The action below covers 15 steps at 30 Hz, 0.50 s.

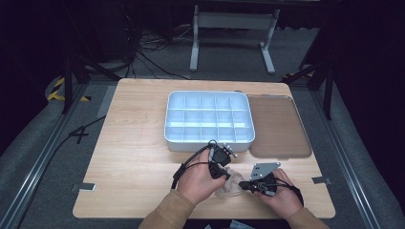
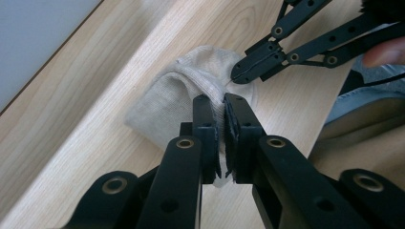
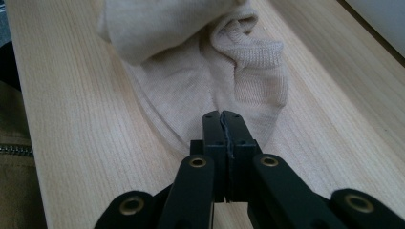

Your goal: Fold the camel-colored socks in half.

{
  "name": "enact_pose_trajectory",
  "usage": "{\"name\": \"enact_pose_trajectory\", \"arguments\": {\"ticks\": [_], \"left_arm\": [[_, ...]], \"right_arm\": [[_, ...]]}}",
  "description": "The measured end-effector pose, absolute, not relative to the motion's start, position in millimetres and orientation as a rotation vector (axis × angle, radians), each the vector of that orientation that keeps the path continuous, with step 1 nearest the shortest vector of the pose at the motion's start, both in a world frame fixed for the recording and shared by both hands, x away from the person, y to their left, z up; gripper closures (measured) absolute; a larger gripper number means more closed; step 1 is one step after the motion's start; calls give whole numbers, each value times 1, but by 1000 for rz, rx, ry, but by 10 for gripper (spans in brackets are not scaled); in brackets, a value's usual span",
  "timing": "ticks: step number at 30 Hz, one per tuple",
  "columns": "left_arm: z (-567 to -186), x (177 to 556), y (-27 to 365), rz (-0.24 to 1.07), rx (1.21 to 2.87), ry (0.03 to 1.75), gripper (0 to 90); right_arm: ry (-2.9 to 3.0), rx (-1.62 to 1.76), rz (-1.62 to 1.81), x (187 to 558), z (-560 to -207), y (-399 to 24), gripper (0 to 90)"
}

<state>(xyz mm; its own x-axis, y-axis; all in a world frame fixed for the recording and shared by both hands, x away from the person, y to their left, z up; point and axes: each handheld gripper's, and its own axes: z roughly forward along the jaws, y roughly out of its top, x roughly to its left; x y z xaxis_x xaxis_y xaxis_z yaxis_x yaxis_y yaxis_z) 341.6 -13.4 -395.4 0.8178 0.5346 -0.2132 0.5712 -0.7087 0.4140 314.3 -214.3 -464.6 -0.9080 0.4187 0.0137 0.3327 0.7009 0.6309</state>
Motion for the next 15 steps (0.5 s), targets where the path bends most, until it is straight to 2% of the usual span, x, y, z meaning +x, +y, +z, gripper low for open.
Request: {"name": "enact_pose_trajectory", "arguments": {"ticks": [15], "left_arm": [[-410,348,-31,-147,2568,811,842]], "right_arm": [[2770,631,1010,315,-465,-216,900]]}}
